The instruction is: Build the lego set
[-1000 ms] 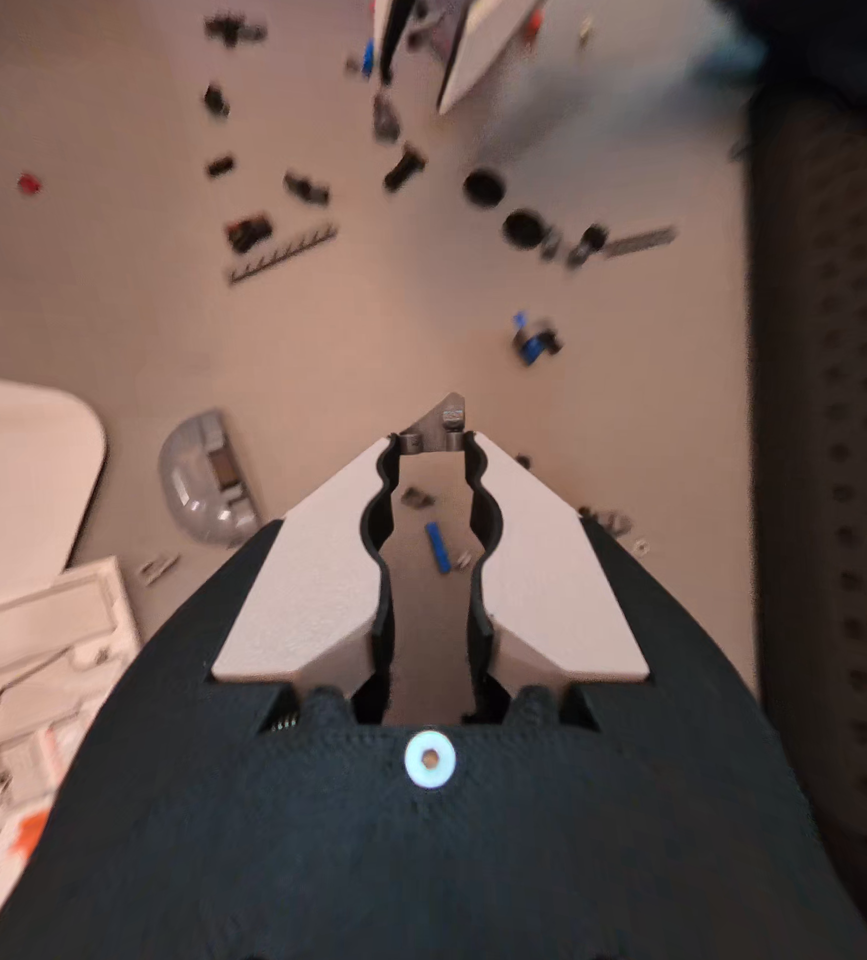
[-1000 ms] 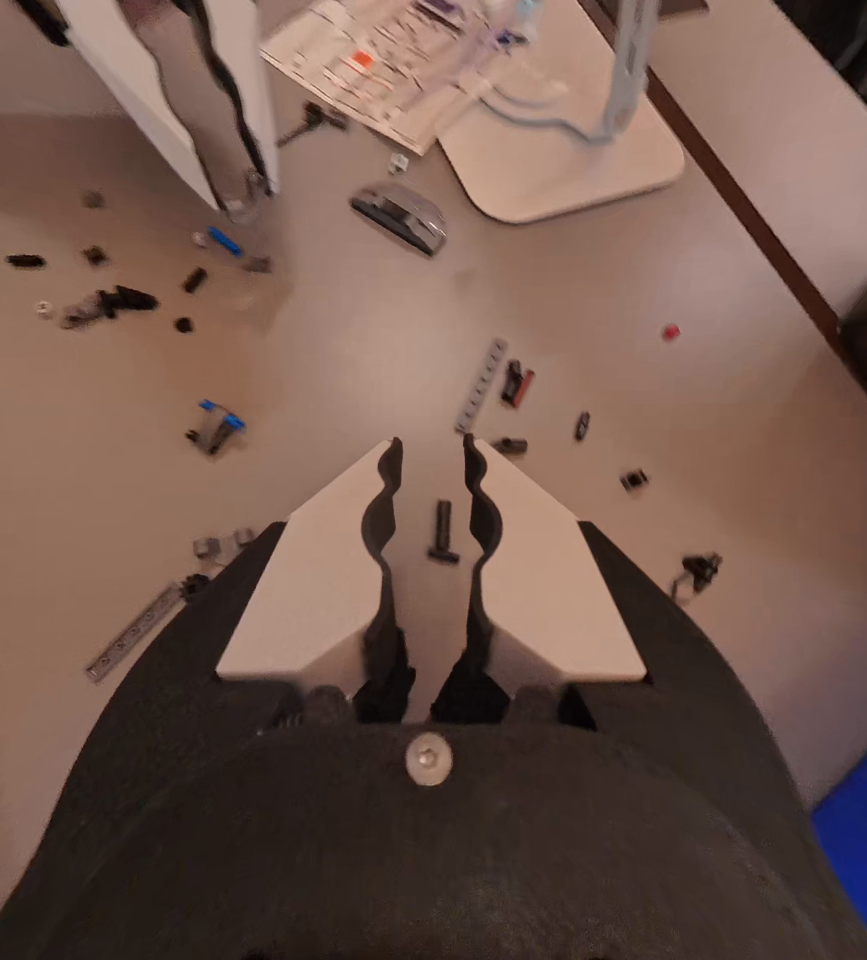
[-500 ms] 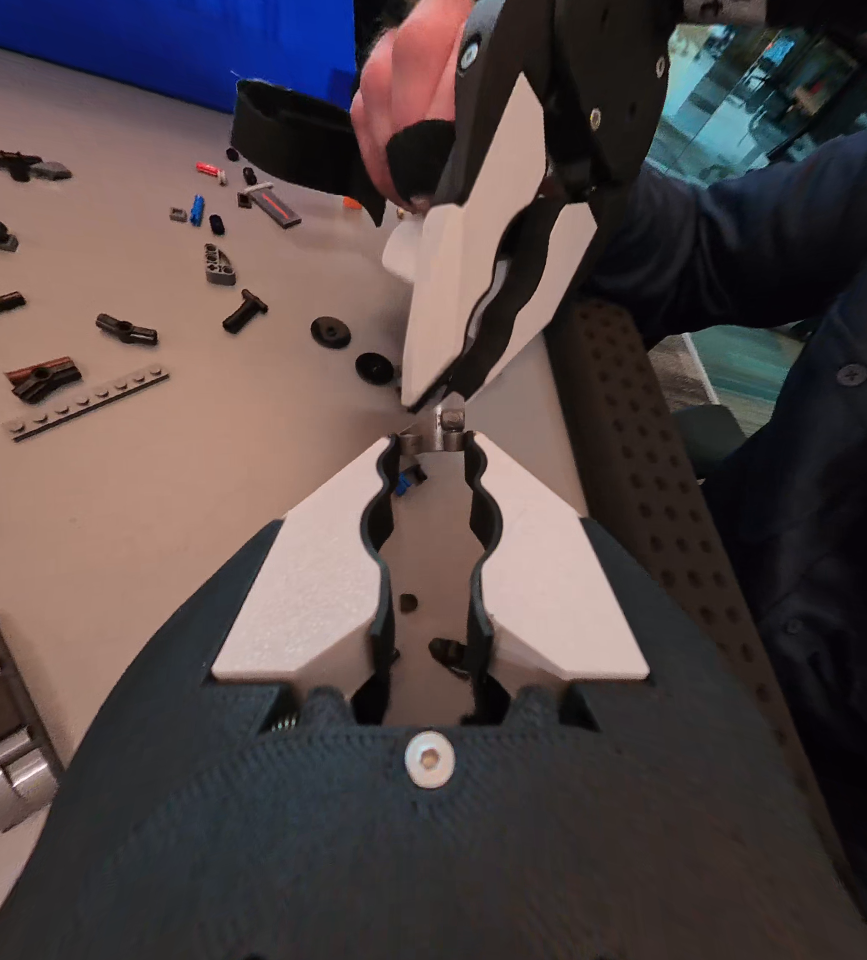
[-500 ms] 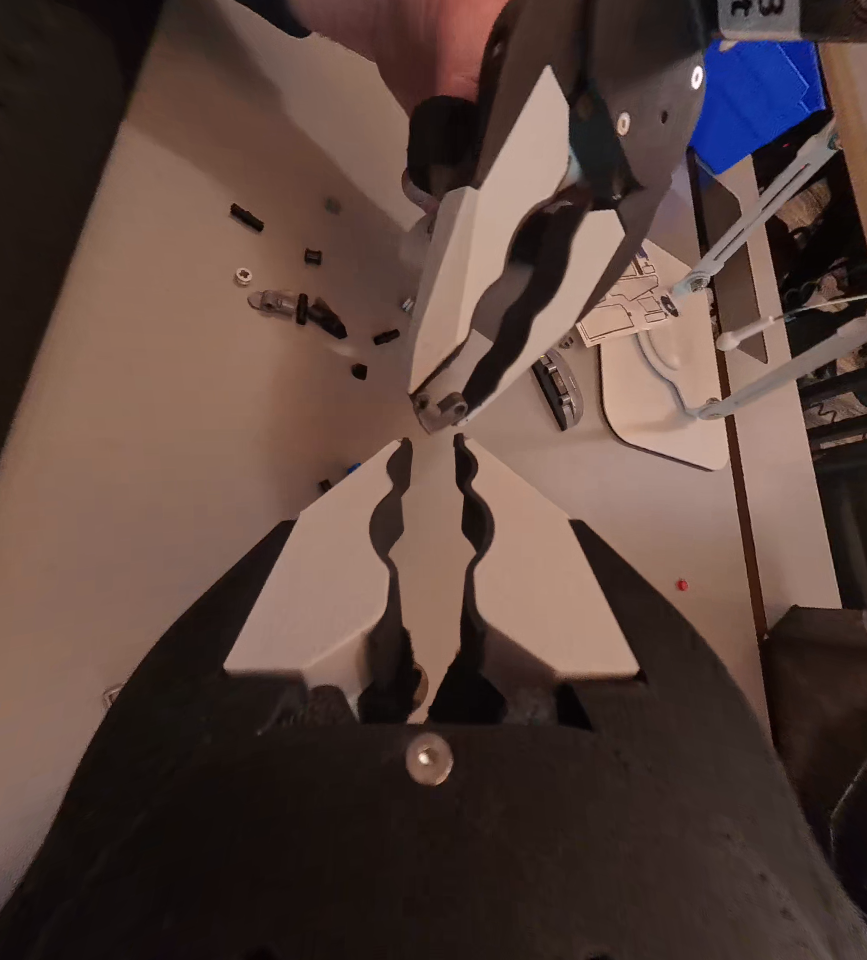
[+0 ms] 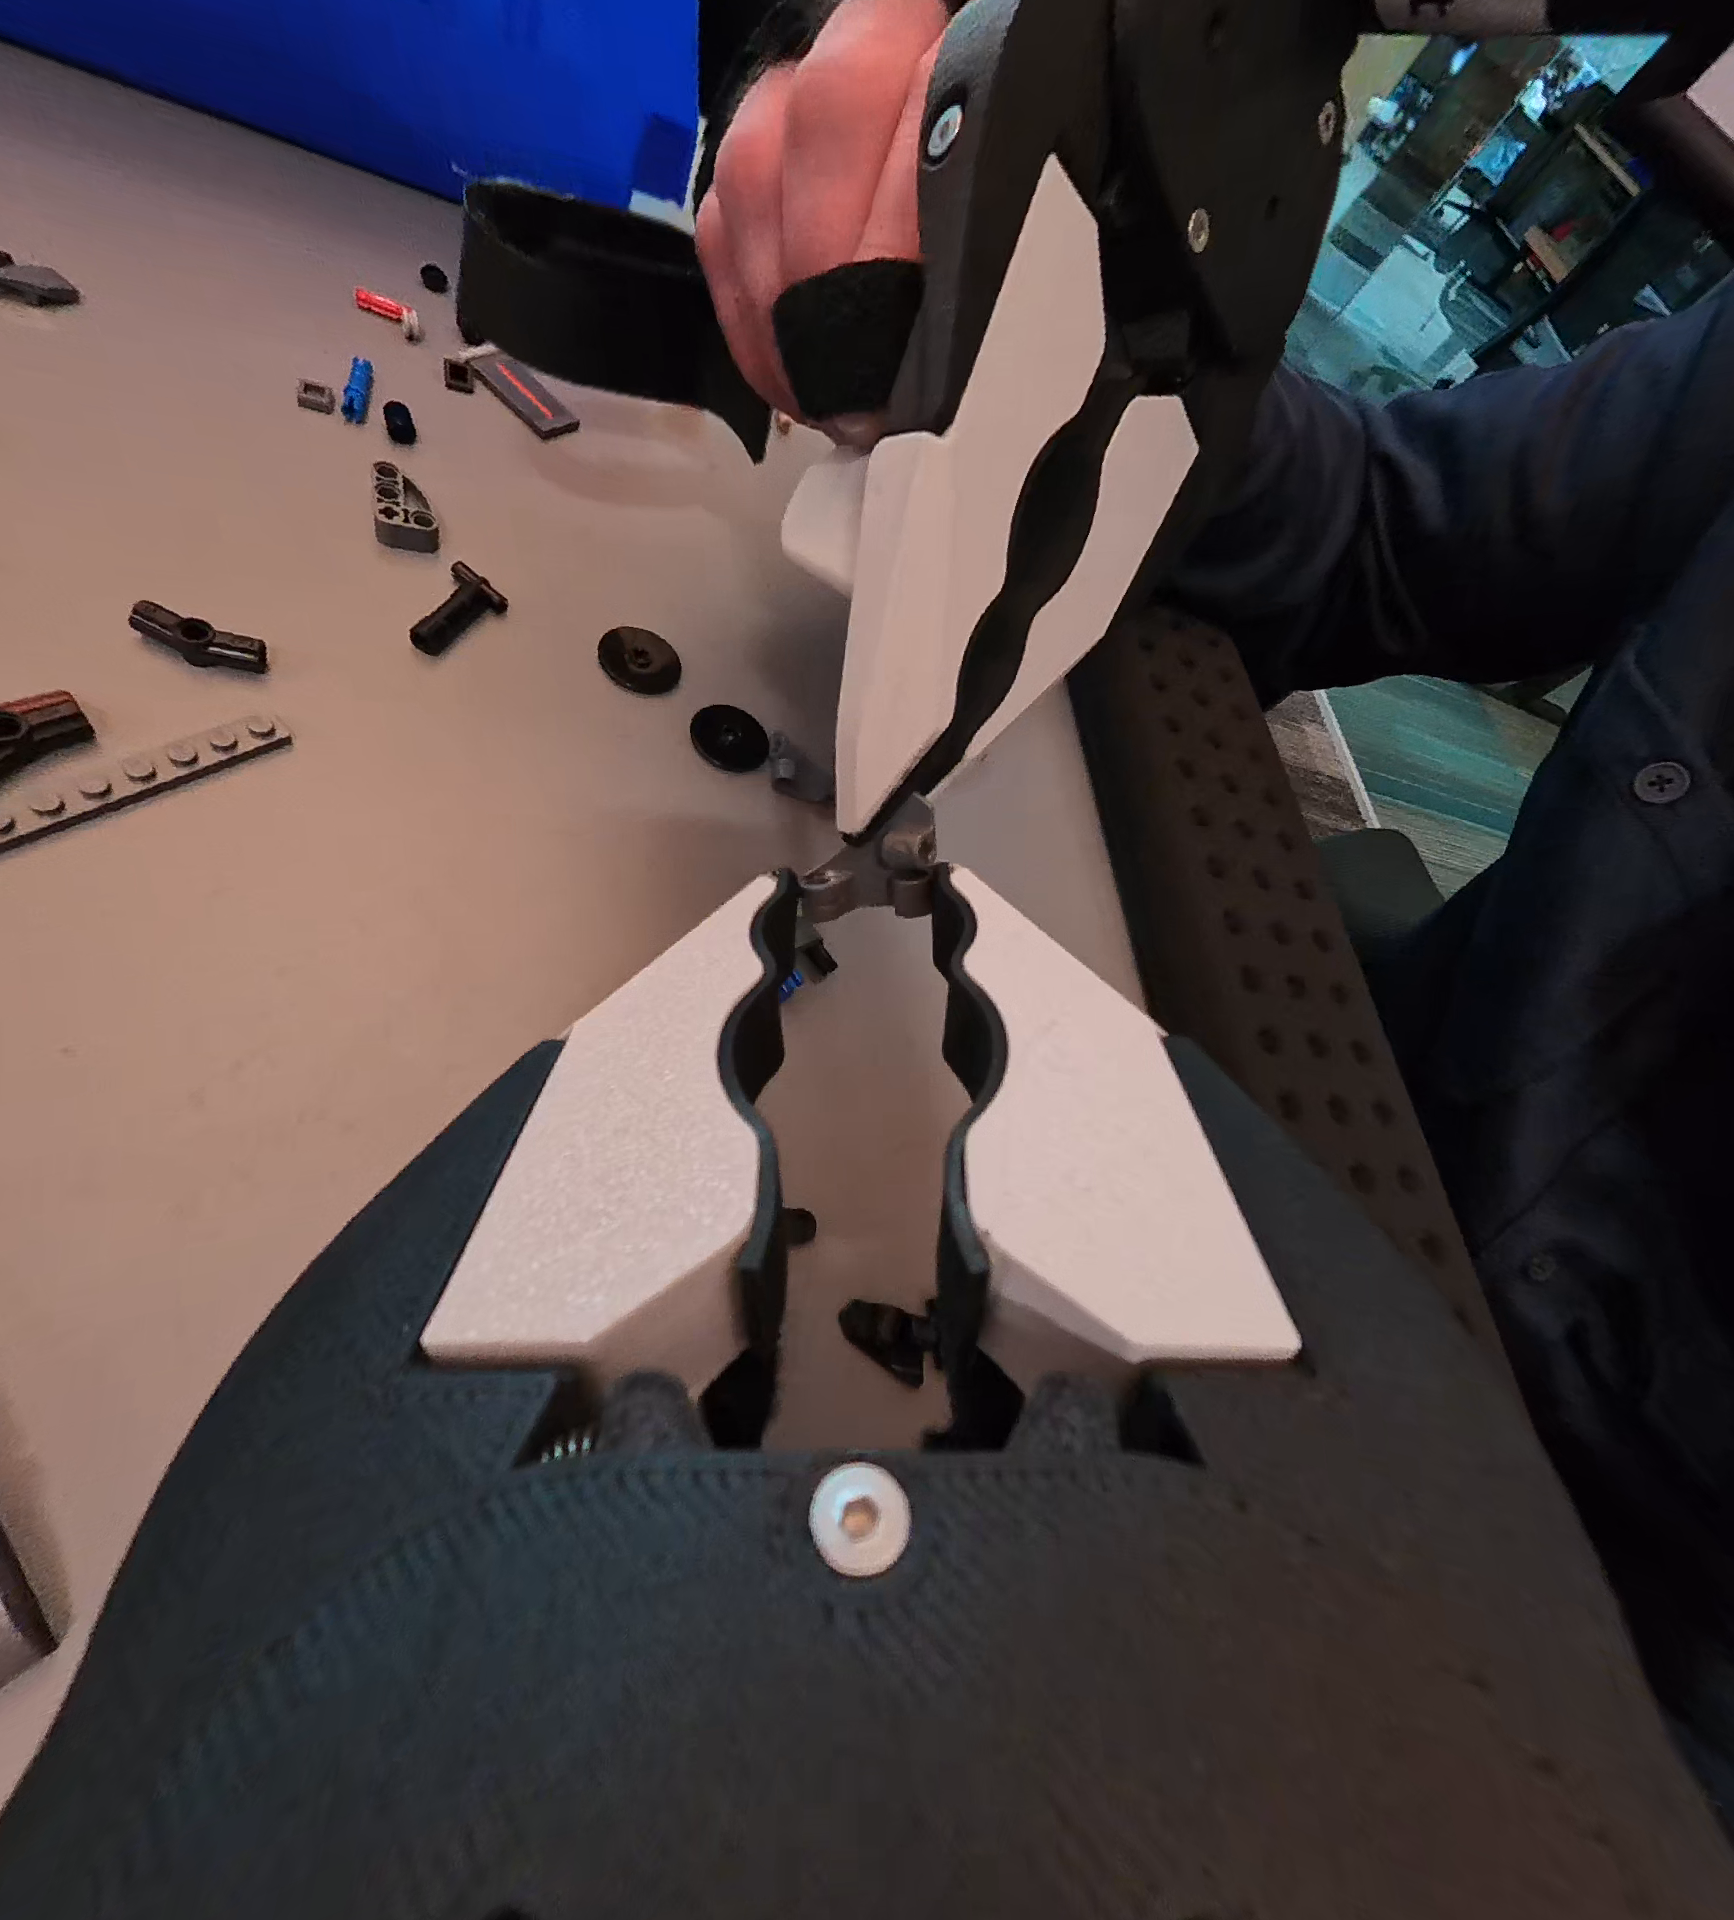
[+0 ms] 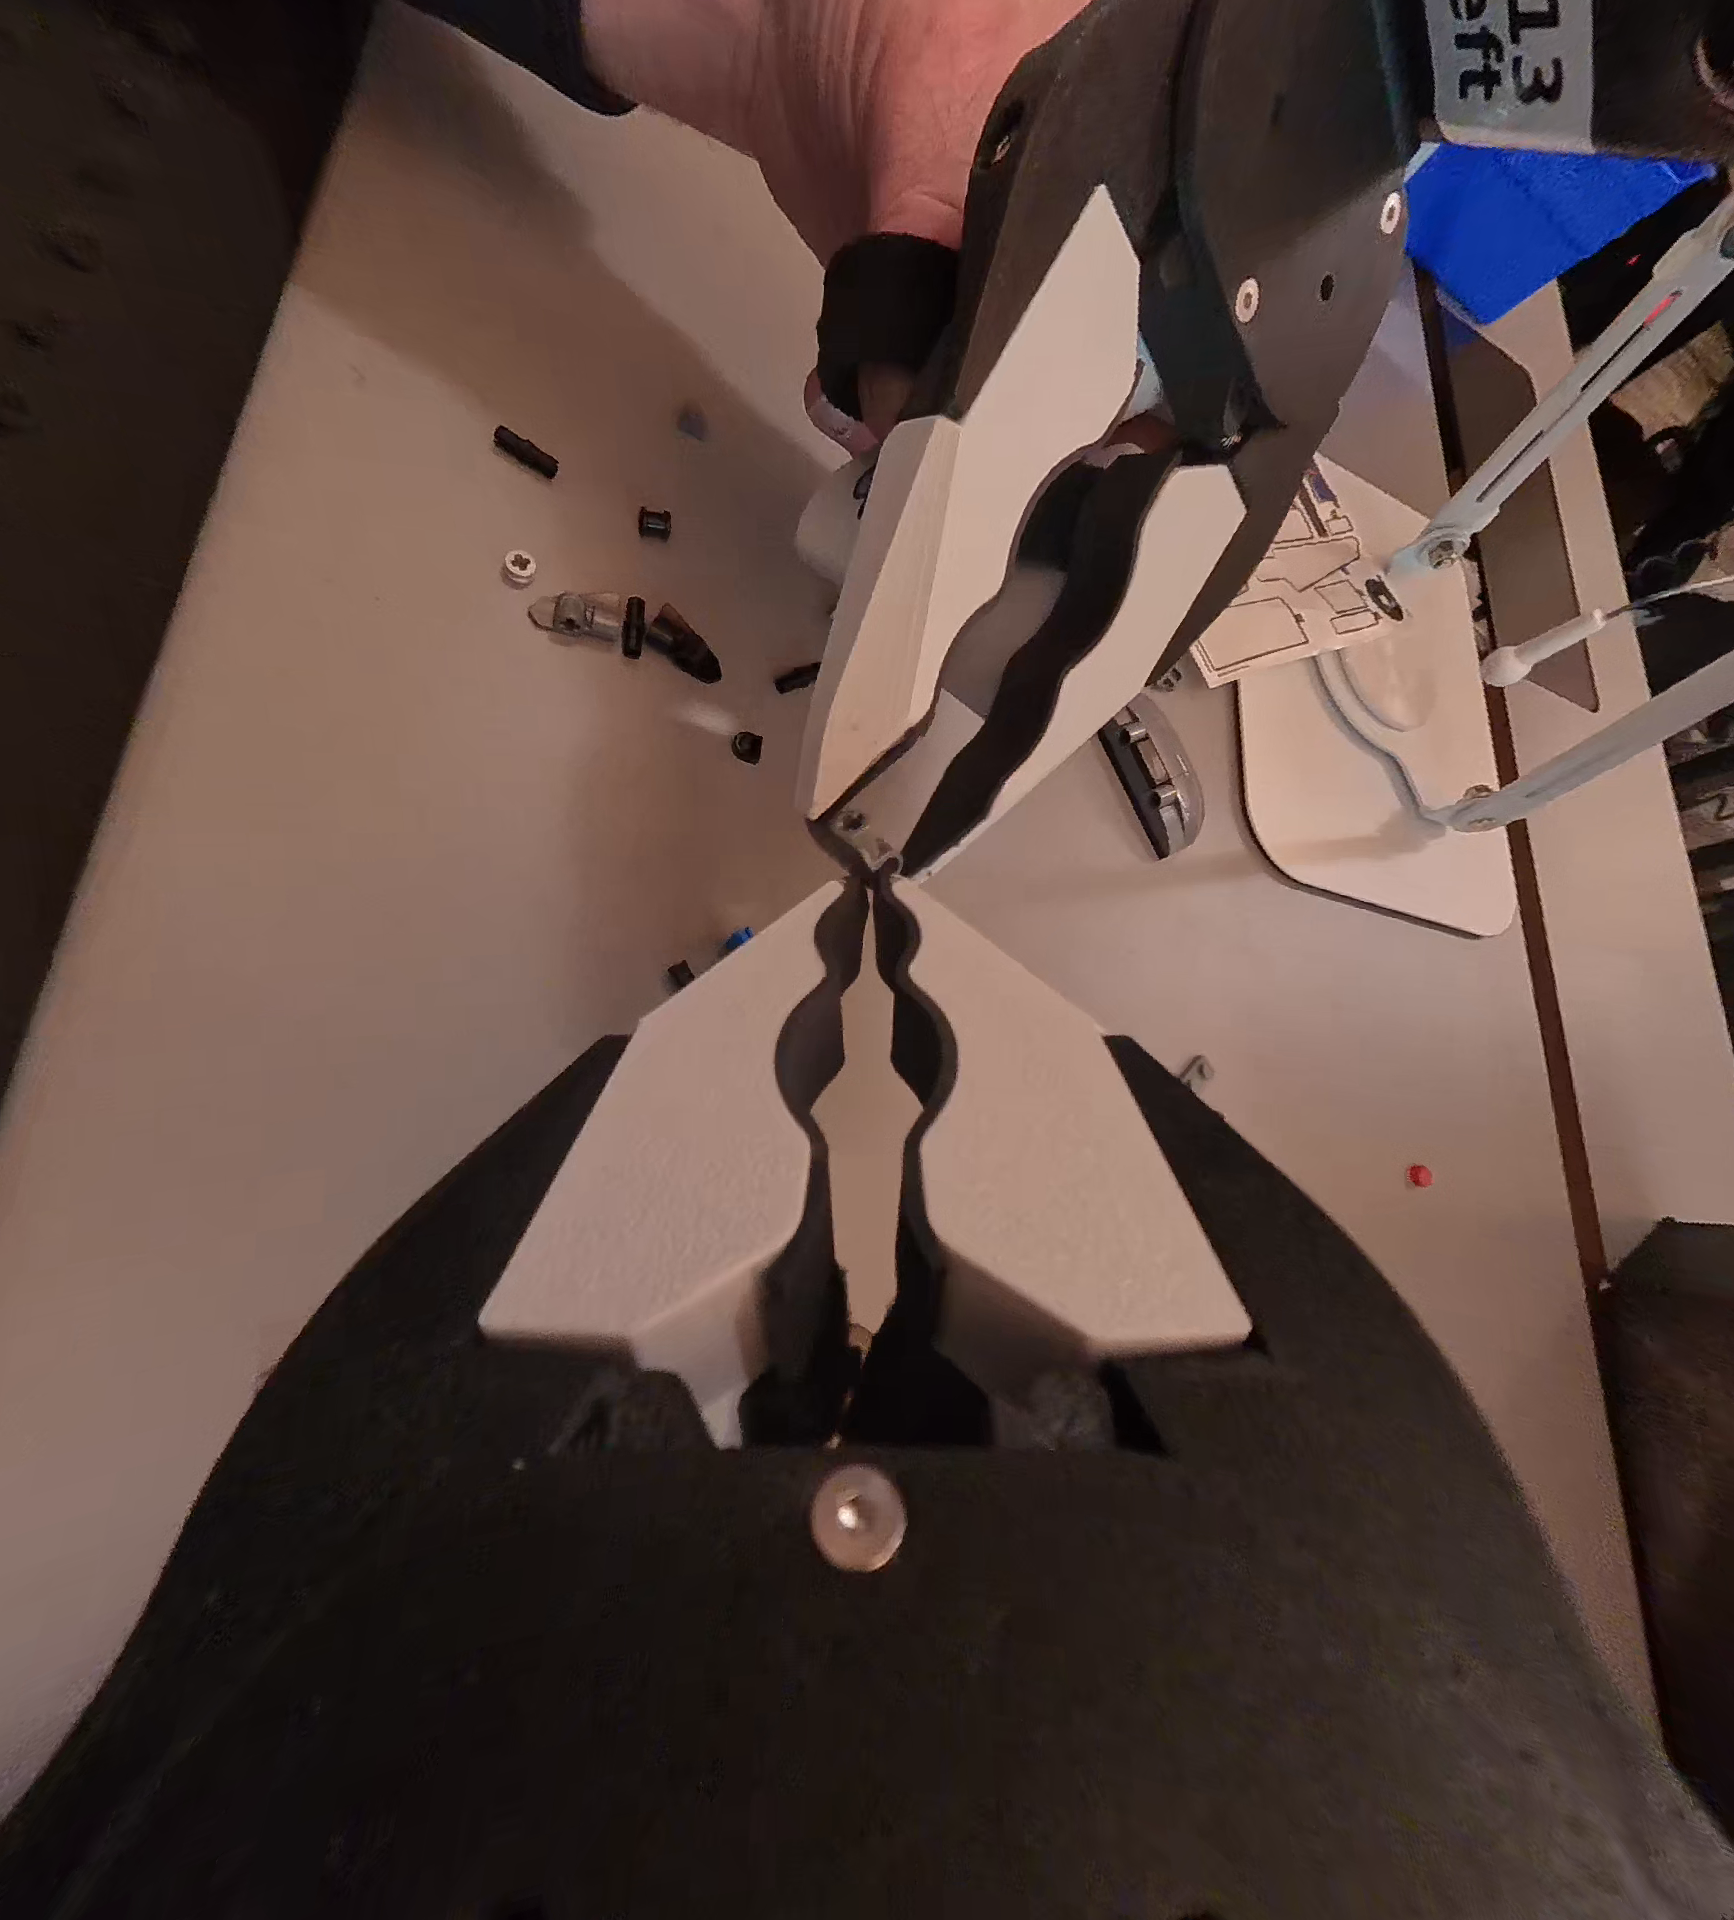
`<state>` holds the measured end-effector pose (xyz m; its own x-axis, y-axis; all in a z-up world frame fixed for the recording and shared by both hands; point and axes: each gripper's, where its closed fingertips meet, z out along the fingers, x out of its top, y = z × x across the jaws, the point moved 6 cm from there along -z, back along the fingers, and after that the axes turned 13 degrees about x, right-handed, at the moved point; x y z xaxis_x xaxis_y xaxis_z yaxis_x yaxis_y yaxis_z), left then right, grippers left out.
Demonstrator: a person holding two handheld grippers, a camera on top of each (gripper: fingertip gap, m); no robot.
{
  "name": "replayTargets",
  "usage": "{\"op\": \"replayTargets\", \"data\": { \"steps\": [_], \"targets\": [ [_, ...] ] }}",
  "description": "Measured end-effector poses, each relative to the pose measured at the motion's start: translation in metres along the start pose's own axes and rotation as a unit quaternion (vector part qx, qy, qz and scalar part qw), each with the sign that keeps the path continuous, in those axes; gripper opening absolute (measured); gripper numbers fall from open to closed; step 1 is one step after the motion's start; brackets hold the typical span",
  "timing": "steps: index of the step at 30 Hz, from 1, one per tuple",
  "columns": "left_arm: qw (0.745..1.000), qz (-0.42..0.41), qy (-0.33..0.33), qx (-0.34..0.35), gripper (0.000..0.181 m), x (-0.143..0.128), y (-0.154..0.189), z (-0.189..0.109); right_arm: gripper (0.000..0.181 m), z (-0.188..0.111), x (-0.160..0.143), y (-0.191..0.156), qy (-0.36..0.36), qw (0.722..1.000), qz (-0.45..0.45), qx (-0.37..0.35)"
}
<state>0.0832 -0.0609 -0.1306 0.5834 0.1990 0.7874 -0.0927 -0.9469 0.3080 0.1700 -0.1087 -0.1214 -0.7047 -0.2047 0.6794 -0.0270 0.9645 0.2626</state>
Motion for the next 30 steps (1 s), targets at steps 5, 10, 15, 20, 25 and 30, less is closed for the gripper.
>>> {"op": "replayTargets", "data": {
  "steps": [5, 10, 15, 20, 25, 30],
  "targets": [
    [1.0, 0.01, 0.0, 0.016, 0.026, 0.0, -0.001, -0.001, 0.0, -0.001, -0.003, 0.002, 0.018, 0.999, 0.035, 0.02],
    [0.998, 0.045, -0.002, 0.054, 0.027, 0.002, -0.001, -0.001, 0.0, -0.004, -0.013, 0.012, 0.051, 0.989, 0.129, 0.053],
    [0.994, 0.076, 0.006, 0.077, 0.024, 0.006, 0.003, 0.001, 0.0, -0.006, -0.017, 0.016, 0.092, 0.971, 0.2, 0.092],
    [0.992, 0.091, -0.001, 0.089, 0.015, 0.006, 0.005, 0.006, 0.0, -0.007, -0.019, 0.018, 0.115, 0.96, 0.23, 0.112],
    [0.993, 0.082, -0.005, 0.082, 0.005, 0.004, 0.003, 0.007, 0.0, -0.005, -0.019, 0.017, 0.114, 0.958, 0.234, 0.124],
    [0.994, 0.075, -0.004, 0.075, 0.005, 0.003, 0.002, 0.008, 0.0, -0.005, -0.02, 0.017, 0.113, 0.956, 0.24, 0.128]
  ]
}}
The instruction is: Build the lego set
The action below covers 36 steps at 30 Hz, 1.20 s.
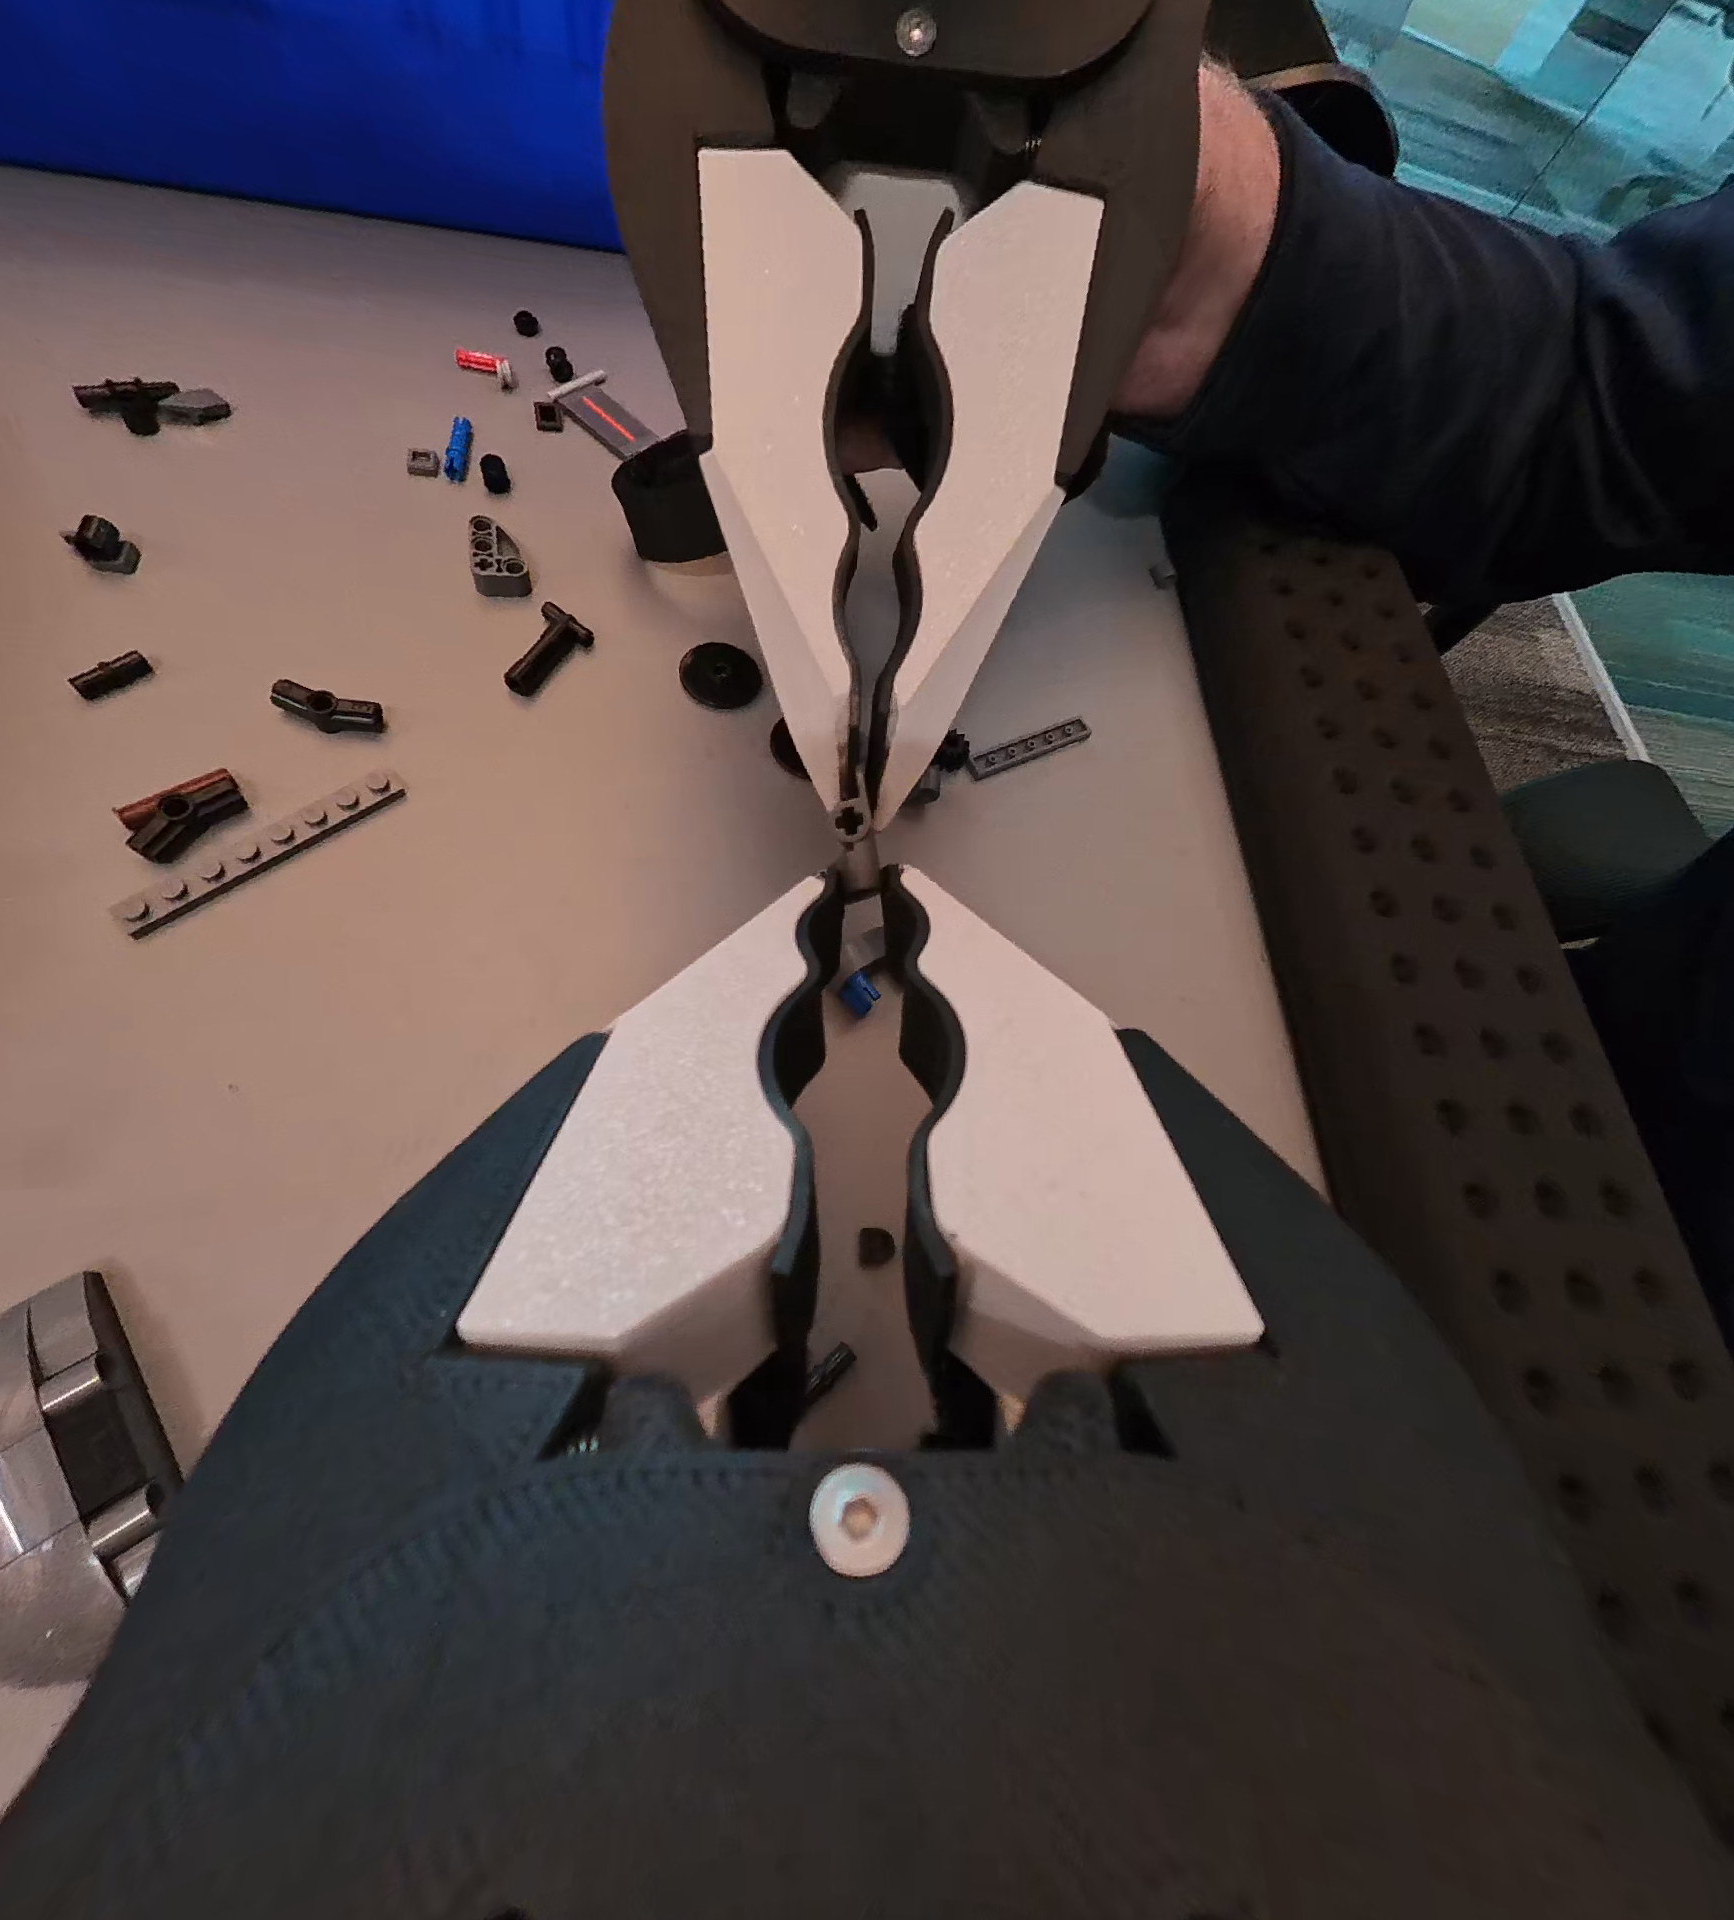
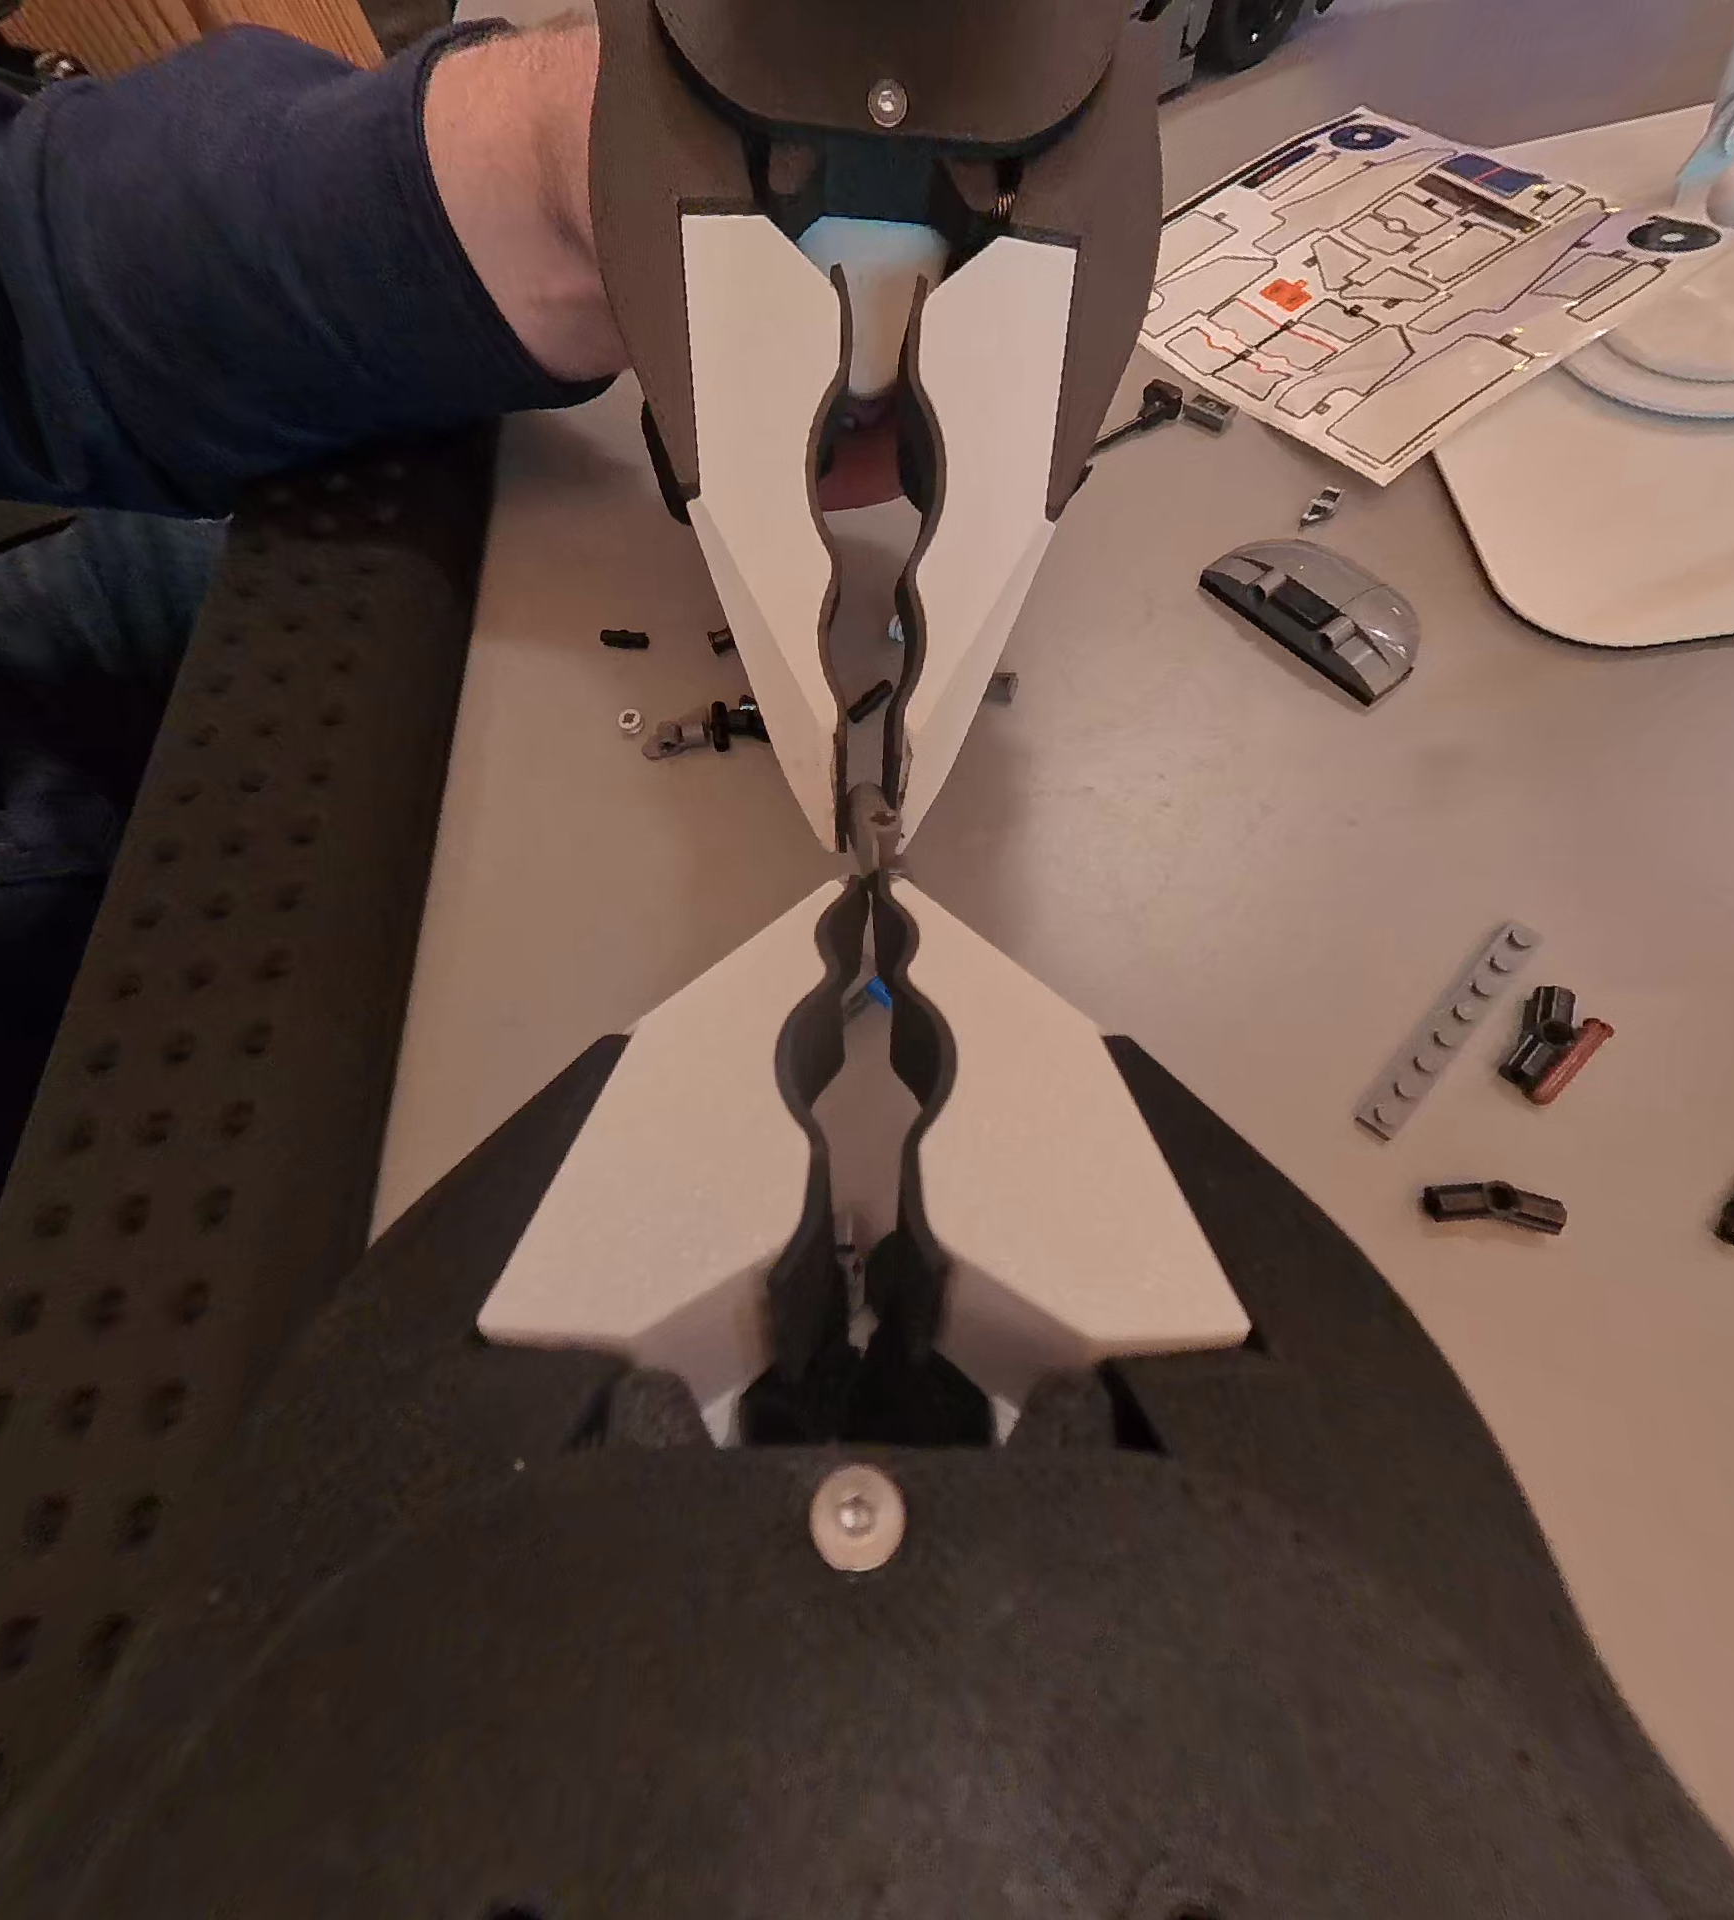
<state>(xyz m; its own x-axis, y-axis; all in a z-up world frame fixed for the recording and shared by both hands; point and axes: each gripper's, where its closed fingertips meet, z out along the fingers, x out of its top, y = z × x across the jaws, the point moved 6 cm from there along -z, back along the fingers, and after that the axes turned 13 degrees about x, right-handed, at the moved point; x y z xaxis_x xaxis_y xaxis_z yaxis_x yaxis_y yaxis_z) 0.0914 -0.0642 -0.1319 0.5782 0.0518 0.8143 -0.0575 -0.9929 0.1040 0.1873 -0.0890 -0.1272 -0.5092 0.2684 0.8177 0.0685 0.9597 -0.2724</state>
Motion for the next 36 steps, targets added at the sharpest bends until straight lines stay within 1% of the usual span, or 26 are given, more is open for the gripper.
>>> {"op": "replayTargets", "data": {
  "steps": [7, 16, 22, 26, 32, 36],
  "targets": [
    [1.0, -0.014, 0.008, -0.012, 0.004, 0.0019, 0.0, -0.0017, 0.0, -0.0021, 0.0016, -0.0007, 0.014, 1.0, 0.008, 0.012],
    [1.0, -0.014, 0.013, -0.007, 0.005, 0.004, -0.0004, -0.0032, 0.0, -0.0042, 0.0029, -0.0003, 0.027, 0.999, 0.016, 0.018],
    [1.0, -0.006, -0.004, 0.002, 0.005, 0.0008, -0.0004, -0.0004, 0.003, -0.0055, 0.0038, -0.0013, 0.019, 1.0, 0.002, 0.007],
    [1.0, -0.002, -0.01, 0.003, 0.004, -0.0005, 0.0, 0.0008, 0.001, -0.0032, 0.002, -0.0012, 0.01, 1.0, 0.001, 0.006],
    [1.0, -0.002, -0.004, 0.005, 0.004, 0.0008, 0.0001, 0.0001, 0.0, -0.004, 0.0028, -0.0021, 0.014, 1.0, 0.002, 0.01],
    [1.0, -0.003, 0.0, 0.008, 0.013, 0.0014, -0.0008, -0.0018, 0.0, -0.0056, 0.0033, -0.0007, 0.023, 1.0, 0.01, 0.009]
  ]
}}
